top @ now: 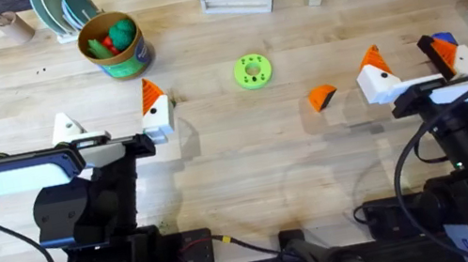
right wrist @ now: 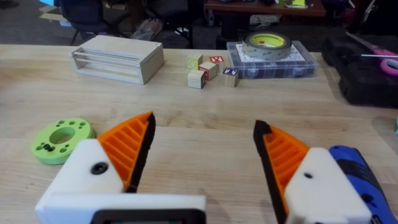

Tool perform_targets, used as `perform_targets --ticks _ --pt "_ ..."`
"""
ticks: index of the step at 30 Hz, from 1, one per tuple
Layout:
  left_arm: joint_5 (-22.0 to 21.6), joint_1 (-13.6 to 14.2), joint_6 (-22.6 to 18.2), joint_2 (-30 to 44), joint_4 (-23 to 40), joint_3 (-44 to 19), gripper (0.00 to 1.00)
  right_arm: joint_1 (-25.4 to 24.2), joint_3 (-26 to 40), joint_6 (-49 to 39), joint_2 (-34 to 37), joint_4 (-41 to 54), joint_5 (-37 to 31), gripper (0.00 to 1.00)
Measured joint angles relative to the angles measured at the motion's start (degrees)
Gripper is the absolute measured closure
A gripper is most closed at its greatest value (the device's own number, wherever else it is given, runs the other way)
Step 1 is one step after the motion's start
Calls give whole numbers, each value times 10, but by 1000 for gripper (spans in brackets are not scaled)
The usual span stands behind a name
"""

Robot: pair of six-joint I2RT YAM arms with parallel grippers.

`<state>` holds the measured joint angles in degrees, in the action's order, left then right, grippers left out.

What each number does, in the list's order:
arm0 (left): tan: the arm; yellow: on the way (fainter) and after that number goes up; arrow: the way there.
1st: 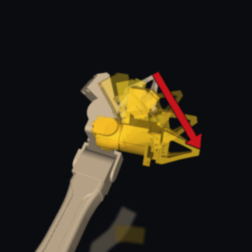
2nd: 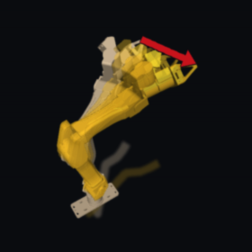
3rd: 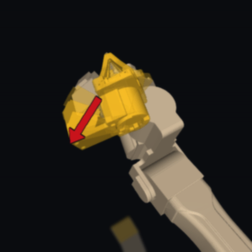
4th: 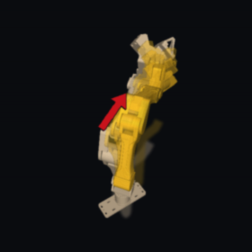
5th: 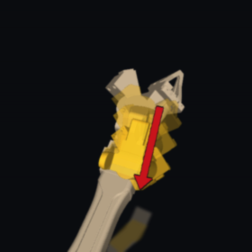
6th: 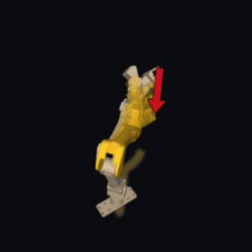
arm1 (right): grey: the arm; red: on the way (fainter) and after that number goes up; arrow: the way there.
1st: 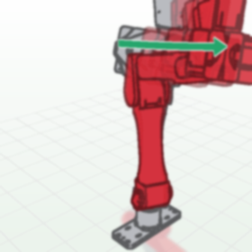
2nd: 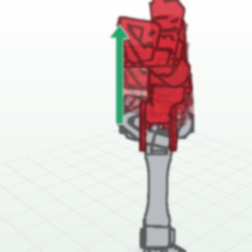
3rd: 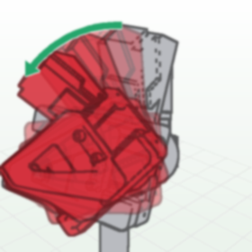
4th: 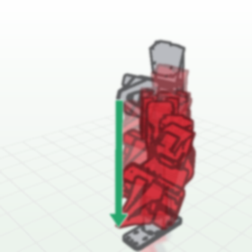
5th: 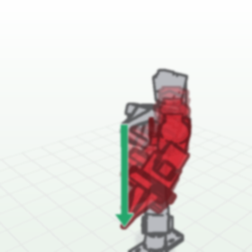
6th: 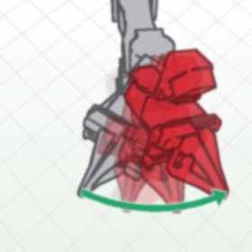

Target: Pick up the gripper from the table and insert it into the empty holder that is missing its gripper. Then pick up a screw, insert it into the mounting hole, and use the screwdriver to tighten it. Finally, clean up the table by picking up the vegetable and placing it into the bucket.

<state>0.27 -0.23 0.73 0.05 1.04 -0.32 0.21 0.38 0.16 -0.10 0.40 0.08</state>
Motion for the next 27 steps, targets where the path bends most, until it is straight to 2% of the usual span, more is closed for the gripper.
perform_targets --ticks 17,22,24,27 --pt "0 0 0 0 0 0 8 0 0 0 0 0 0 9" --pt "1 0 2 0 0 0 7 0 1 3 0 2 19 10" --pt "2 0 2 0 0 -3 8 0 13 9 0 28 22 10" --pt "3 0 2 5 9 -27 7 0 51 15 2 117 26 10"
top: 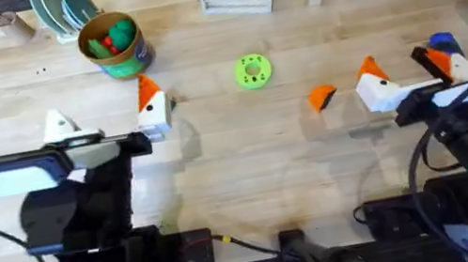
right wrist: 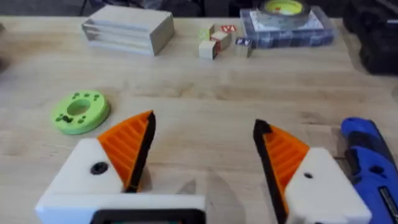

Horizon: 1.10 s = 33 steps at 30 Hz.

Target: Pick up the gripper from the table and insert it into the empty holder that is missing its gripper. Then pick up a screw, insert it into the mounting hole, and use the screwdriver to tighten it. Finally, clean up the table by picking up the vegetable and placing it into the bucket.

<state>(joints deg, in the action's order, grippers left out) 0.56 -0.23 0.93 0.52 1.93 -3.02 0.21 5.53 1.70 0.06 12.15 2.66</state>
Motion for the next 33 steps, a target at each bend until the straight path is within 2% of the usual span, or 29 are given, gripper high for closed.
perform_targets --ticks 4,9,13,17,23,33 --pt "1 0 0 39 48 -85 7 0 79 4 29 109 -2 11" --pt "2 0 -1 146 158 -229 8 0 232 -5 114 191 -13 11" --pt "20 0 -27 248 267 -341 9 0 345 -13 203 260 -18 11" --pt "32 0 -56 329 360 -424 8 0 427 -14 286 330 -18 11" --pt "40 0 -74 399 388 -449 7 0 454 -14 351 362 -5 10" --pt "42 0 -80 478 422 -449 9 0 455 -14 359 366 13 10"
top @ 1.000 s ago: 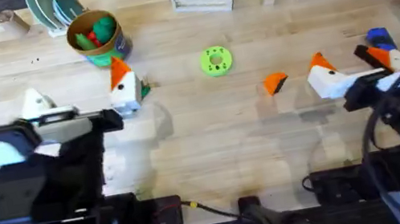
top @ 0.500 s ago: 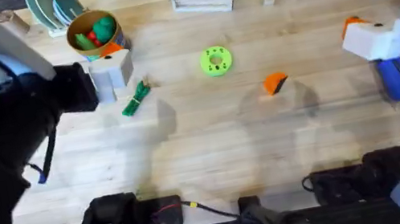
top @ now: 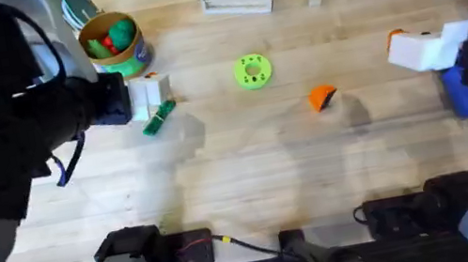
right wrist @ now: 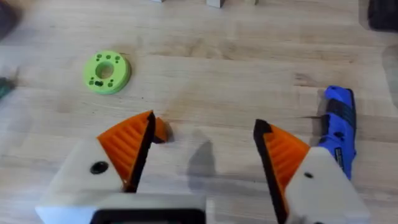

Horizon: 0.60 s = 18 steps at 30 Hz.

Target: Pick up the gripper from the table and insert it into the empty holder that is missing its gripper. Then pick up a screw, insert it into the mounting hole, and use the screwdriver to tighten it. Finally, clean up the table by picking up the vegetable and placing it into the bucket.

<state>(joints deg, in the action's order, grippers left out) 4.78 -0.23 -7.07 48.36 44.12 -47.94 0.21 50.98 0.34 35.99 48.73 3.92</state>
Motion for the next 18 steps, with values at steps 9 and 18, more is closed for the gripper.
perform_targets --ticks 9,18 --pt "1 0 0 90 19 0 7 0 0 0 0 0 0 10" --pt "2 0 0 175 13 0 7 0 0 0 0 0 0 9"
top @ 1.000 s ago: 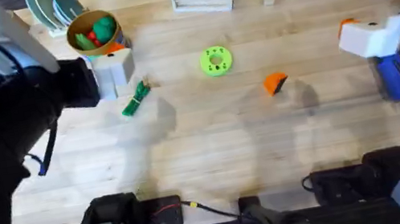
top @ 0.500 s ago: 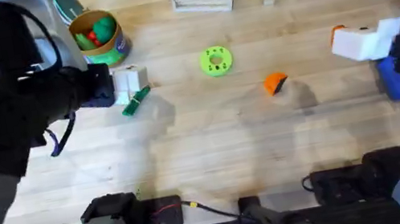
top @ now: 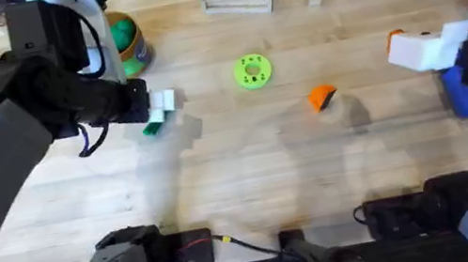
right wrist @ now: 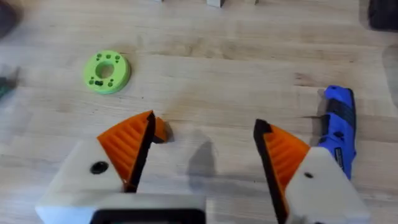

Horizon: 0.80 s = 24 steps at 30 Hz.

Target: Pick up the gripper from the table and insert it into the empty holder that is missing its gripper. Then pick up a screw, insert it into the mounting hole, and use the screwdriver to tighten it. Finally, clean up the table by picking up the vegetable and placing it into the bucket.

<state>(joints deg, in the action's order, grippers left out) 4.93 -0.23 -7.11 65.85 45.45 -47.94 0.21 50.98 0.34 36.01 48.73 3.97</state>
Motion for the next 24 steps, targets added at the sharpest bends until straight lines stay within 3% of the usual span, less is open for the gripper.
perform_targets --ticks 1,2,7,8,14,18,19,20,22,23,24 --pt "0 0 0 7 0 0 30 0 0 0 0 0 0 9" --pt "0 0 0 13 0 0 135 0 0 0 0 0 0 9" --pt "7 0 0 24 -2 0 900 0 0 0 0 0 0 9" --pt "9 0 -2 24 -3 0 975 0 0 0 0 0 0 9" --pt "31 0 -3 15 -1 0 976 0 0 0 0 0 0 15" --pt "42 0 -4 -21 10 0 371 0 0 0 0 0 0 10" --pt "43 0 -3 -32 11 0 249 0 0 0 0 0 0 10" --pt "44 0 -3 -46 11 0 191 0 0 0 0 0 0 10" --pt "45 0 -2 -77 13 0 162 0 0 0 0 1 0 10" --pt "46 0 -1 -95 16 0 229 0 0 0 0 1 0 10" --pt "47 0 -2 -111 21 -2 369 0 0 0 0 0 0 10"
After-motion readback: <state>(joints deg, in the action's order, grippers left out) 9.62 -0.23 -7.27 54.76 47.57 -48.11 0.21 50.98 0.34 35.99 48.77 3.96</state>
